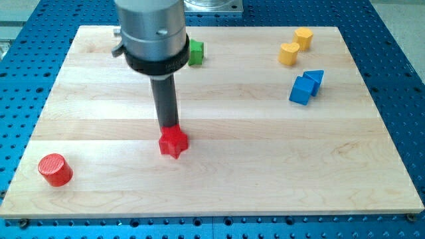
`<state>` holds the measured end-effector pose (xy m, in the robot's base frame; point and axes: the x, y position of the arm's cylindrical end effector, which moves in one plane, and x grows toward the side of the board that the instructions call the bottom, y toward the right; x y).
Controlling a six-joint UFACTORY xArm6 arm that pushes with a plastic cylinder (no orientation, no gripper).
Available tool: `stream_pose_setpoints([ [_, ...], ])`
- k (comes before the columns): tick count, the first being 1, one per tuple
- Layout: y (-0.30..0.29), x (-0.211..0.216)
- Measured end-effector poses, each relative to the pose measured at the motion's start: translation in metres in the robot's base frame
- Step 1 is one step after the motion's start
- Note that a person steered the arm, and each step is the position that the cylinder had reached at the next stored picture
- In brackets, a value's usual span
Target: Move the red star right to the red circle
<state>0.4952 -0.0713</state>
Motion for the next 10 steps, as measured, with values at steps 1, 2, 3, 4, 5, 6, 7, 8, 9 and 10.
stream_pose_setpoints([
  [1, 0.062, 0.007],
  [2, 0.096, 0.025],
  [3, 0.045, 0.058],
  [4, 0.016, 0.063],
  [5, 0.090, 0.058],
  [6, 0.079, 0.045],
  [7, 0.015, 0.050],
  [8, -0.013, 0.050],
  [9, -0.001, 0.036],
  [10, -0.004, 0.020],
])
